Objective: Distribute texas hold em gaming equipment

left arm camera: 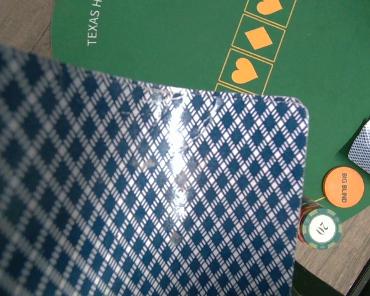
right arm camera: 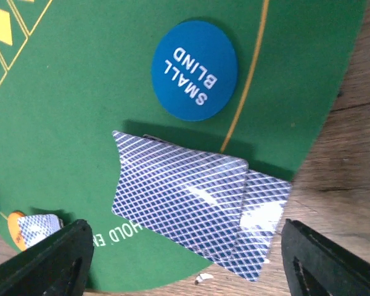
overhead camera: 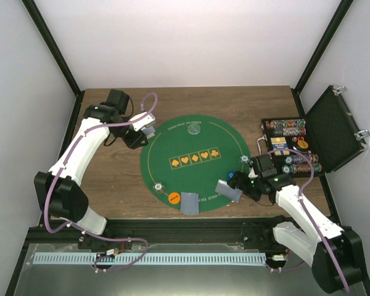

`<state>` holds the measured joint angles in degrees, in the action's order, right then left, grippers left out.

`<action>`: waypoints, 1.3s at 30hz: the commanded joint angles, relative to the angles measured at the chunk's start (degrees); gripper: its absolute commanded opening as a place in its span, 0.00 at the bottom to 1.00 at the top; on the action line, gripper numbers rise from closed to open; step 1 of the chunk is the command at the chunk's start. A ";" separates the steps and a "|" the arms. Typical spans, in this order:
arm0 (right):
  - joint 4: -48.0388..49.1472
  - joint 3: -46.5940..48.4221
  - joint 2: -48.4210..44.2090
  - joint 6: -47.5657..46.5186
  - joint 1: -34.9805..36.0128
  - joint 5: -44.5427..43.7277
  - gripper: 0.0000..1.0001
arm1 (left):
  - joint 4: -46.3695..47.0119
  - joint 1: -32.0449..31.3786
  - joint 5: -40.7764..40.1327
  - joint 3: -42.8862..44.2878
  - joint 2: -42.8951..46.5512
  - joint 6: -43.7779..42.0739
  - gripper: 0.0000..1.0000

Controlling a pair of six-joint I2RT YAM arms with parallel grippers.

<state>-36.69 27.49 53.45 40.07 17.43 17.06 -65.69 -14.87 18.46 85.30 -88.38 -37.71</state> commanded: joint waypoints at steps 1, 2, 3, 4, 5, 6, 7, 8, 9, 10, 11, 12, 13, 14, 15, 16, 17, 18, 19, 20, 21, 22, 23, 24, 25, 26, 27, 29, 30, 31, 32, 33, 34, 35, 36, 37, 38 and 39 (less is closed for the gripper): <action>-4.25 2.91 -3.83 3.06 -0.49 -5.52 0.95 | 0.04 0.22 0.50 1.14 -0.35 -0.35 0.44; -5.08 3.54 -4.73 3.55 -0.58 -7.12 0.99 | 0.04 0.24 0.52 1.23 -0.36 -0.36 0.44; -5.58 4.27 -5.87 4.02 -0.57 -8.73 1.00 | -0.03 0.28 0.60 1.15 -0.39 -0.42 0.44; -5.44 4.98 -7.11 4.23 -0.59 -9.79 1.00 | -0.05 0.27 0.67 1.18 -0.37 -0.43 0.44; -4.26 5.76 -8.46 3.71 -0.59 -10.16 1.00 | -0.13 0.21 0.76 1.21 -0.40 -0.55 0.44; -2.41 6.45 -9.65 2.74 -0.57 -9.72 1.00 | -0.26 0.20 0.92 1.33 -0.39 -0.67 0.44; 0.35 7.23 -10.29 1.13 -0.56 -8.53 1.00 | -0.49 0.22 1.07 1.39 -0.40 -0.94 0.44; 3.56 8.35 -10.30 -1.45 -0.57 -5.89 1.00 | -0.74 0.22 1.51 1.49 -0.39 -1.14 0.44; 8.79 9.56 -9.65 -5.67 -0.56 -1.93 1.00 | -1.02 0.23 1.96 1.46 -0.31 -1.40 0.44; 12.74 10.77 -8.21 -8.64 -0.56 3.22 1.00 | -1.42 0.16 2.68 1.52 -0.30 -1.73 0.44; 16.82 12.27 -6.00 -11.29 -0.59 10.17 1.00 | -1.83 0.11 3.23 1.60 -0.25 -2.09 0.44; 21.55 13.87 -3.51 -12.68 -0.80 18.11 1.00 | -2.22 -0.01 3.66 1.62 -0.18 -2.51 0.44; 28.39 15.14 -0.44 -11.98 -1.02 28.70 1.00 | -2.67 -0.31 3.82 1.63 -0.06 -3.00 0.44; 37.68 15.67 2.67 -8.17 -1.05 39.02 1.00 | -3.06 -0.60 3.90 1.67 0.08 -3.37 0.44; 49.30 16.05 5.95 -2.16 -1.08 47.20 1.00 | -3.55 -0.94 4.25 1.75 0.20 -3.82 0.44; 57.61 17.06 9.48 3.74 -1.05 51.36 1.00 | -4.46 -1.29 4.79 1.93 0.29 -4.30 0.45; 60.53 19.36 12.60 5.68 -1.04 52.17 1.00 | -5.13 -1.66 5.38 2.18 0.36 -4.72 0.45; 58.03 22.69 16.00 4.18 -0.98 51.29 0.99 | -5.64 -1.99 6.20 2.44 0.58 -5.06 0.44; 53.31 26.70 20.36 0.60 -0.64 48.92 0.97 | -6.06 -2.30 7.05 2.62 0.80 -5.33 0.44; 47.84 30.74 23.56 -3.10 0.04 47.02 0.95 | -6.49 -2.61 7.81 2.75 1.10 -5.61 0.44; 43.46 34.90 27.11 -6.43 0.91 46.00 0.93 | -7.06 -2.98 8.31 2.91 1.25 -6.02 0.44; 40.51 38.65 30.39 -8.80 2.23 46.07 0.93 | -7.54 -3.30 8.52 2.97 1.32 -6.19 0.44; 38.89 41.60 33.23 -10.40 3.49 46.19 0.92 | -7.86 -3.59 8.56 3.04 1.31 -6.30 0.44; 38.24 44.07 35.78 -11.15 4.84 46.32 0.92 | -8.20 -3.90 8.78 3.22 1.28 -6.38 0.45; 38.30 45.98 37.99 -11.55 6.37 46.71 0.92 | -8.44 -4.01 9.05 3.40 1.20 -6.40 0.44; 38.71 47.45 39.97 -11.65 7.34 46.89 0.92 | -8.63 -3.98 9.51 3.71 1.13 -6.34 0.44; 39.03 48.62 41.84 -11.57 8.15 47.22 0.93 | -8.78 -4.07 9.80 3.93 1.10 -6.32 0.44; 40.45 50.72 45.04 -10.84 9.52 49.22 0.93 | -9.19 -4.04 10.71 4.67 0.94 -6.36 0.44; 40.61 52.14 46.48 -10.89 10.25 49.87 0.93 | -9.41 -4.02 11.09 5.08 0.81 -6.37 0.44; 40.32 53.28 47.96 -11.39 10.97 50.33 0.93 | -9.64 -4.06 11.37 5.40 0.64 -6.33 0.44; 39.67 54.37 49.26 -11.97 11.70 50.27 0.94 | -9.83 -4.04 11.66 5.78 0.46 -6.32 0.44; 39.11 55.30 50.38 -12.25 12.39 50.22 0.94 | -9.96 -4.07 11.94 5.98 0.33 -6.28 0.44; 39.44 55.88 51.38 -12.18 12.99 50.60 0.94 | -9.91 -4.06 12.05 6.14 0.25 -6.24 0.44; 39.95 56.26 52.09 -11.95 13.59 50.79 0.94 | -9.88 -4.04 12.16 6.27 0.15 -6.15 0.44; 40.40 56.50 52.78 -11.81 14.16 50.96 0.94 | -9.82 -4.02 12.13 6.33 0.02 -6.02 0.44; 41.18 56.53 53.26 -11.60 14.59 51.40 0.94 | -9.66 -4.03 12.03 6.25 -0.04 -5.89 0.44; 41.97 56.60 53.58 -11.27 14.96 51.68 0.94 | -9.51 -4.07 11.83 6.08 -0.13 -5.82 0.44; 42.75 56.62 54.09 -10.85 15.33 51.97 0.94 | -9.40 -3.98 11.71 5.92 -0.13 -5.72 0.44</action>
<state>3.53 81.25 106.59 29.34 31.20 66.13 -74.72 -18.79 28.47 90.17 -88.27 -43.09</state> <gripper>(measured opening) 0.937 0.439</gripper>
